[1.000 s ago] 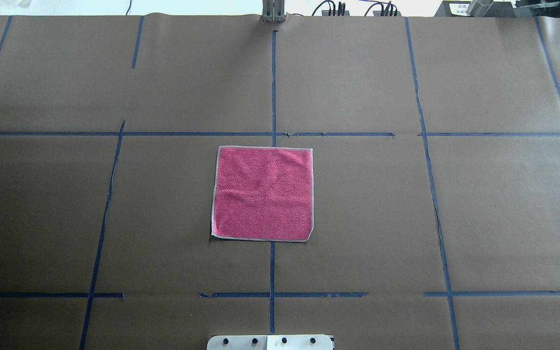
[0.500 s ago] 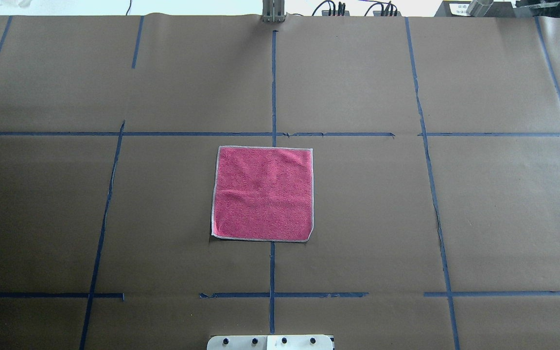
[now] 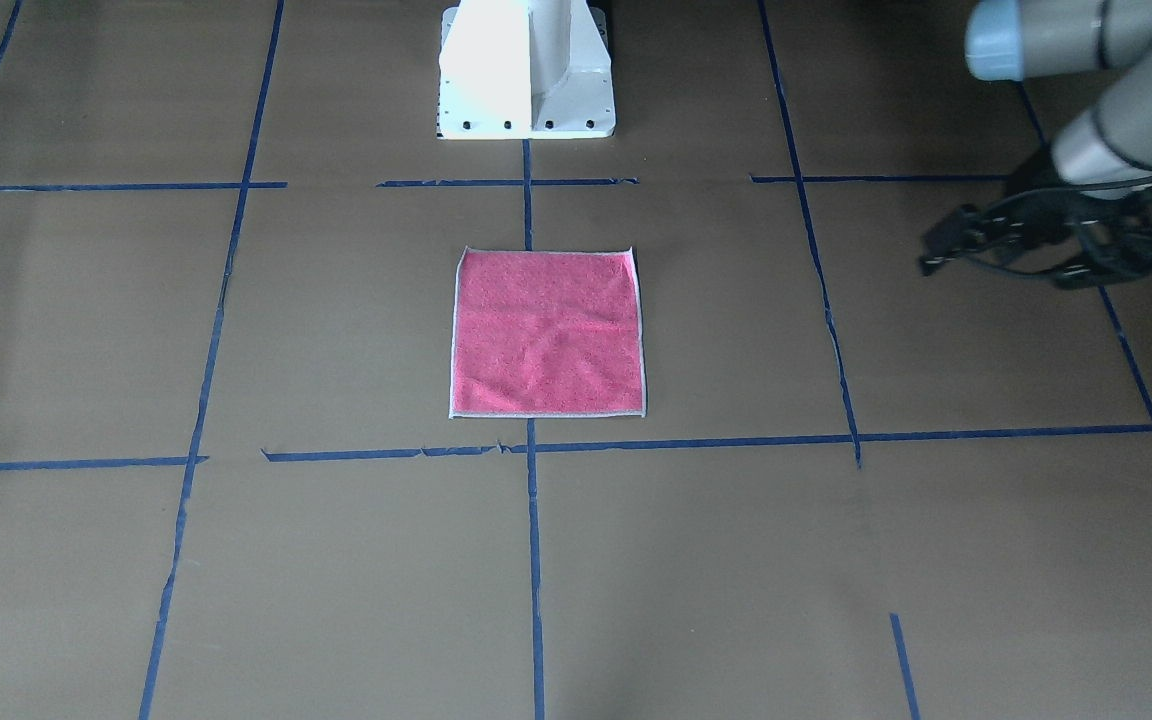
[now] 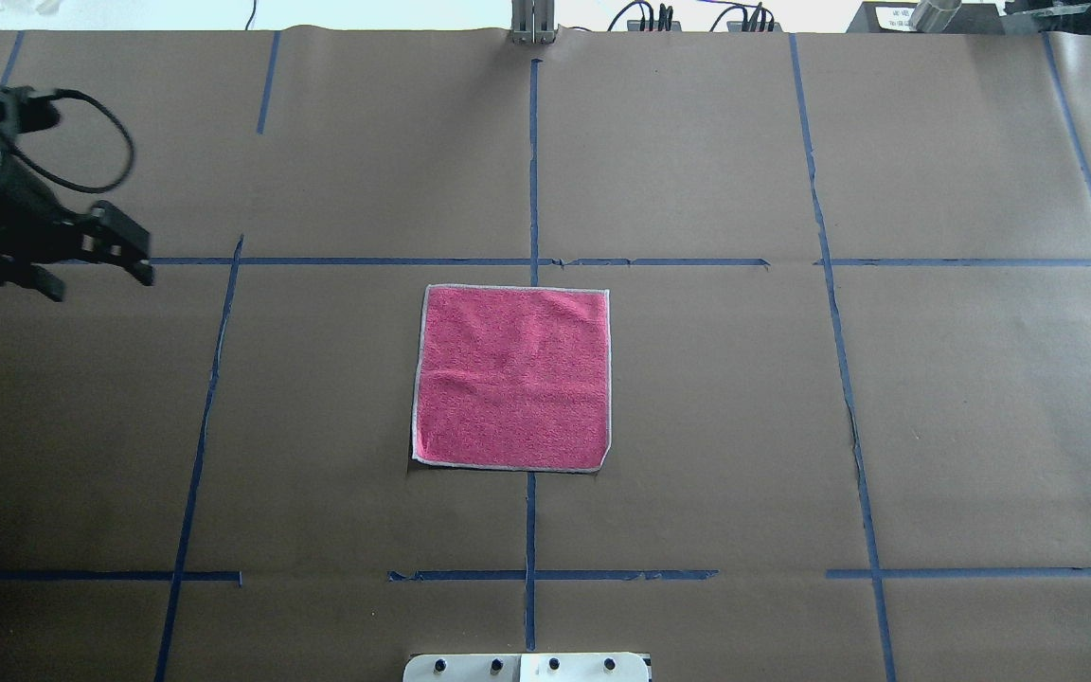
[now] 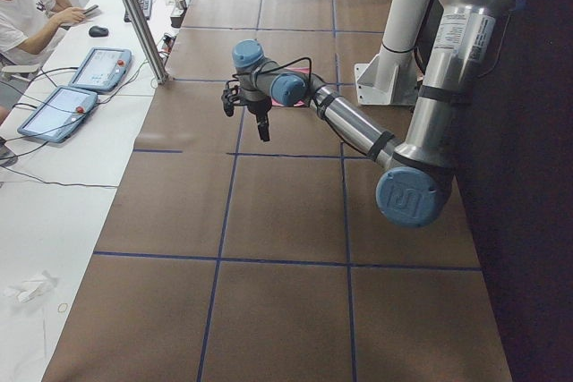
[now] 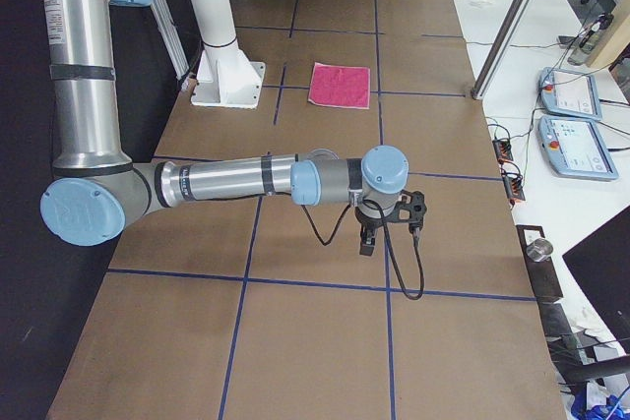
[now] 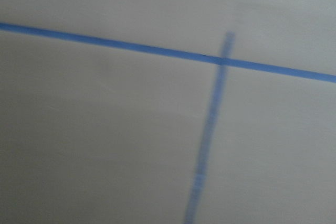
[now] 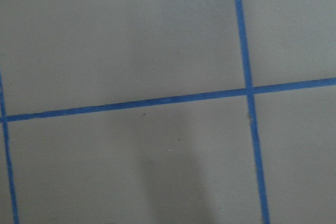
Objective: Fold towel twice with both arms
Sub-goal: 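Move the left gripper to the pink towel's edge nearest it while the right arm approaches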
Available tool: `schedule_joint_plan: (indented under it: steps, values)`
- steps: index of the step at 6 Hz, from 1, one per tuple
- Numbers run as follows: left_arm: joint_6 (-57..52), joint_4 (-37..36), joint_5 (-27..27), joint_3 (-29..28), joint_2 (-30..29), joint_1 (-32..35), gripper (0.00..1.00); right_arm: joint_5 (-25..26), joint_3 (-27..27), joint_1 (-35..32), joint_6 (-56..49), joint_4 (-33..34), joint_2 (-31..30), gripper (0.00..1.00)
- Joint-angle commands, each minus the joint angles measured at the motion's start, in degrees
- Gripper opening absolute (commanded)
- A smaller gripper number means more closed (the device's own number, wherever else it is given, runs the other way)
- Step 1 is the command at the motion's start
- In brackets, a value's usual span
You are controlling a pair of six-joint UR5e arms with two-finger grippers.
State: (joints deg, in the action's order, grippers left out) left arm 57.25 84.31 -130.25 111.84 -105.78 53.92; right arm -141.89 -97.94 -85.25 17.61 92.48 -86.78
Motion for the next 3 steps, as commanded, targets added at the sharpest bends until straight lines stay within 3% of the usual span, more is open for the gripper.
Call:
schedule_joint_plan:
  steps: [1, 3]
  values:
    - [19.6, 0.2, 9.1, -0.3, -8.7, -15.0, 1.0, -0.4, -4.6, 6.5, 8.6, -1.7, 2.4, 1.0]
    - [34.3, 10.4, 16.7, -4.4, -11.2, -25.2, 1.0, 1.3, -4.8, 11.6, 21.8, -12.5, 2.8, 1.0]
